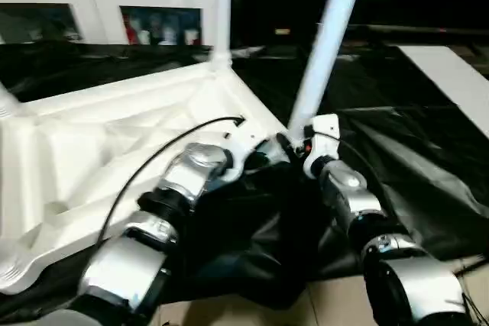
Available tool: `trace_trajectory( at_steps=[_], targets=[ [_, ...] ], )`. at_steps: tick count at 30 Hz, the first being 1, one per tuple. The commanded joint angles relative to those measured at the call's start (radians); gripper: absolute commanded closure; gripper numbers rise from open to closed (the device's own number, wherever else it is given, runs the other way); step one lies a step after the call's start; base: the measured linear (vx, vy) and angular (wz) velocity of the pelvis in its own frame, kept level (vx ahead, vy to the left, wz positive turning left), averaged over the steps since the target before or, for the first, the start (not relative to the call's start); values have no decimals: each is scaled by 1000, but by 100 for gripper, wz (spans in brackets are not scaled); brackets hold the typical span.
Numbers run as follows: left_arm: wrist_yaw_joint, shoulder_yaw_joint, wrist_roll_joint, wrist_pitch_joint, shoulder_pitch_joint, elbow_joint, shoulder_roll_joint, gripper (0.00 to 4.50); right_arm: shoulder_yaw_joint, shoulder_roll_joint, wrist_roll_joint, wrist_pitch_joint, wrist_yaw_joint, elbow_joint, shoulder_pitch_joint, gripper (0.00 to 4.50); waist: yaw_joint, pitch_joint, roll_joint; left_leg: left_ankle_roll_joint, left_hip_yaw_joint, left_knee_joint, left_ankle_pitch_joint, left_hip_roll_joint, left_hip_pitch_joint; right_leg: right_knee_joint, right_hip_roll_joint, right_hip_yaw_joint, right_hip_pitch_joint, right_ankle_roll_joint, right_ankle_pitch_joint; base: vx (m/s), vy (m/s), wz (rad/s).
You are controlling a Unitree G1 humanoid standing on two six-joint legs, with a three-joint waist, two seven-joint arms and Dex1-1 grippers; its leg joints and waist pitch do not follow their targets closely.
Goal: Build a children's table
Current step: Rotate leg to tighten
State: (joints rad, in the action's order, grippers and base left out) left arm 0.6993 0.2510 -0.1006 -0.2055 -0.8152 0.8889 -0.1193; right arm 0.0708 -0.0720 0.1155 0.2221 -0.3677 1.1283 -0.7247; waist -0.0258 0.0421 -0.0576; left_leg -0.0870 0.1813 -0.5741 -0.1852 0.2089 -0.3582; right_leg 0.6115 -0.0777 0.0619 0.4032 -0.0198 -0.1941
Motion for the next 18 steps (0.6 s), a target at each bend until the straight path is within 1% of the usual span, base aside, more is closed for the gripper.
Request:
trace_trajectory(
  at_steps=[1,2,3,4,5,6,7,8,9,10,11,12,13,14,15,16,18],
  targets=[
    [41,5,-5,25,36,-4,-26,450,-9,-18,21,12,-110,-39,0,65,-2,-59,-1,87,1,54,-148,20,-2,-71,-58,-41,-57,-231,-118,0,0,0],
    [51,6,-4,26,40,-8,-32,450,-10,-27,24,9,-130,-43,1,63,-4,-61,-2,98,0,52,-139,20,-4,-67,-59,-42,-62,-238,-104,0,0,0],
    [66,7,-2,27,45,-15,-40,450,-13,-40,28,2,-164,-49,3,53,-3,-60,-2,103,1,52,-132,20,-4,-67,-58,-42,-60,-241,-95,0,0,0],
    [138,16,10,53,64,-42,-65,450,-29,-78,41,-36,-290,-76,18,53,-1,-59,1,117,1,51,-131,21,-3,-67,-57,-41,-60,-249,-87,0,0,0],
    [168,23,11,66,72,-54,-79,450,-43,-100,45,-51,-362,-95,30,53,-2,-58,-2,132,2,50,-131,22,-4,-67,-56,-41,-61,-256,-76,0,0,0],
    [186,28,11,73,78,-61,-89,450,-52,-114,47,-59,-408,-108,38,53,-4,-58,0,133,1,50,-133,25,-2,-67,-58,-41,-60,-259,-75,0,0,0],
    [237,39,18,94,90,-80,-103,450,-70,-134,39,-57,-464,-123,50,53,-5,-58,0,133,2,50,-137,24,-1,-67,-57,-41,-58,-261,-78,0,0,0],
    [313,54,32,123,108,-110,-122,450,-85,-157,40,-67,-529,-144,65,53,-6,-56,-2,128,1,51,-149,26,-1,-68,-59,-40,-58,-260,-100,0,0,0],
    [313,54,32,123,108,-110,-122,450,-85,-157,40,-67,-529,-144,65,53,-7,-55,-1,123,1,53,-157,26,0,-71,-59,-40,-55,-258,-120,0,0,0],
    [366,64,43,143,120,-130,-134,450,-93,-170,41,-72,-568,-156,73,53,-9,-56,0,116,1,53,-163,28,3,-71,-61,-42,-55,-258,-130,0,0,0],
    [428,78,57,143,135,-160,-151,450,-102,-185,45,-79,-614,-171,82,53,-7,-56,1,108,1,54,-156,29,2,-67,-59,-43,-54,-264,-111,0,0,0],
    [428,78,57,143,135,-160,-151,450,-102,-185,45,-79,-614,-171,82,53,-9,-57,2,106,2,54,-162,30,6,-68,-59,-42,-53,-268,-109,0,0,0],
    [479,95,64,146,146,-186,-170,450,-107,-198,48,-84,-662,-180,88,53,-11,-56,4,102,2,54,-165,30,6,-66,-59,-43,-52,-273,-108,0,0,0],
    [479,95,64,146,146,-186,-170,450,-107,-198,48,-84,-662,-180,88,53,-11,-56,5,101,3,55,-165,31,8,-66,-58,-44,-50,-274,-104,0,0,0],
    [516,105,71,138,154,-208,-184,450,-115,-208,44,-82,-705,-185,91,53,-12,-56,6,98,4,55,-164,31,9,-65,-57,-43,-49,-276,-100,0,0,0],
    [540,108,77,131,158,-223,-190,450,-126,-213,35,-77,-741,-187,94,53,-15,-56,7,94,3,56,-162,33,6,-62,-58,-42,-53,-278,-91,0,0,0],
    [545,106,77,128,160,-230,-191,450,-136,-216,30,-78,-759,-192,97,53,-18,-56,8,92,6,54,-151,33,8,-59,-56,-42,-52,-281,-68,0,0,0]
  ],
)
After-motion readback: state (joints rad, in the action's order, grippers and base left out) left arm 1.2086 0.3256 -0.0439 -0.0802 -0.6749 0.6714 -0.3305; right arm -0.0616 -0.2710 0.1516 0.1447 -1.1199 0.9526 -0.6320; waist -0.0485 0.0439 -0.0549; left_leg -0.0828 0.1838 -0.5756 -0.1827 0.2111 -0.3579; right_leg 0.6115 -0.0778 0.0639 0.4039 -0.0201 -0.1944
